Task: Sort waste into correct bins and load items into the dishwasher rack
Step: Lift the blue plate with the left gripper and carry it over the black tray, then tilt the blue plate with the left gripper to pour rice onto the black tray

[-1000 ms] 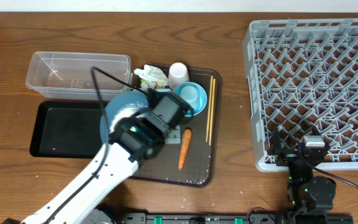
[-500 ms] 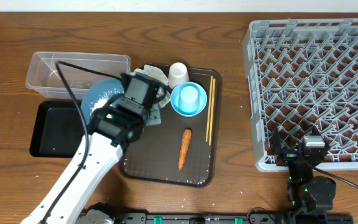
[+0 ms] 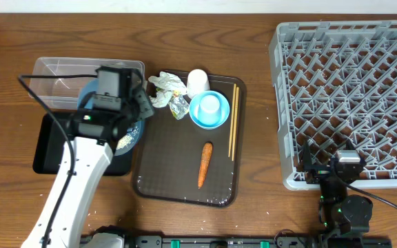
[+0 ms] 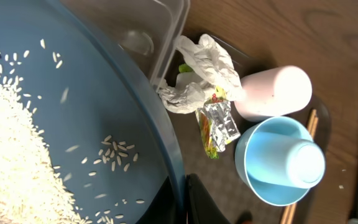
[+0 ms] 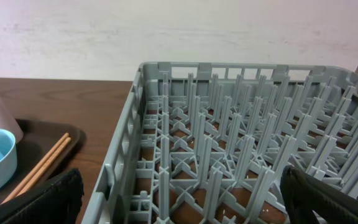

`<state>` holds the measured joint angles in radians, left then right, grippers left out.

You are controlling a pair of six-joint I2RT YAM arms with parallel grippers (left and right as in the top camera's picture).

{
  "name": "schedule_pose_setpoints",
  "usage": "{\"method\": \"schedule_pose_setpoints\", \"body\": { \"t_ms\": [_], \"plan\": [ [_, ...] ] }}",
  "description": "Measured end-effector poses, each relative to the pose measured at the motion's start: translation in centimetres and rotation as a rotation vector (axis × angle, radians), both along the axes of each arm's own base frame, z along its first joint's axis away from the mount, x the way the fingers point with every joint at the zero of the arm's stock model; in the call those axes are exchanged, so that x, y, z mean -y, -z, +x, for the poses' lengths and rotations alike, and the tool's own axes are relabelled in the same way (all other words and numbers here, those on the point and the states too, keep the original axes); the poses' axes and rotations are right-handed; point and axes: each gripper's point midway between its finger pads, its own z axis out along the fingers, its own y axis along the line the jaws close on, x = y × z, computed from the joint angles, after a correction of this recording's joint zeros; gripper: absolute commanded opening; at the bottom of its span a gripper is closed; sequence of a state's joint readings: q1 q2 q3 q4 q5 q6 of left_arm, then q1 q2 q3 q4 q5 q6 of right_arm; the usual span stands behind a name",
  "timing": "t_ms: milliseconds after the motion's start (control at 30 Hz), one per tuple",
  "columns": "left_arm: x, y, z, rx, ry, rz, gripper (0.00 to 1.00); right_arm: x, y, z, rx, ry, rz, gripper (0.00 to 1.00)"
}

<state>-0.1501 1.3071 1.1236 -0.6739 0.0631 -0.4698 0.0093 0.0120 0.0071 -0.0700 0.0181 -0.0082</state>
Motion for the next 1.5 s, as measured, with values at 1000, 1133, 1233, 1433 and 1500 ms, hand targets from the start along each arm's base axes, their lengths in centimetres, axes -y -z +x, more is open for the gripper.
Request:
{"method": "schedule_pose_setpoints", "body": {
  "t_ms": [1000,1133,1233,1433,1500],
  "plan": [
    [-6.7,-3.3,-0.3,0.058,-0.096,-0.562,0.06,0.0,0.0,0.0,0.0,0.0,0.0,0.99],
    [-7.4,-4.0,-0.5,0.081,-0.099,-0.618,0.06,0.0,0.0,0.0,0.0,0.0,0.0,0.99],
    [-7.8,-4.6,-0.7,0.1,-0.097,-0.665,0.06,0.0,0.0,0.0,0.0,0.0,0.0,0.99],
    [-9.0,-5.8,-1.0,0.143,-0.101,-0.738,0.06,0.0,0.0,0.0,0.0,0.0,0.0,0.99],
    [-9.4,-6.1,-1.2,0.157,-0.102,-0.76,0.06,0.0,0.0,0.0,0.0,0.0,0.0,0.99]
  ]
}}
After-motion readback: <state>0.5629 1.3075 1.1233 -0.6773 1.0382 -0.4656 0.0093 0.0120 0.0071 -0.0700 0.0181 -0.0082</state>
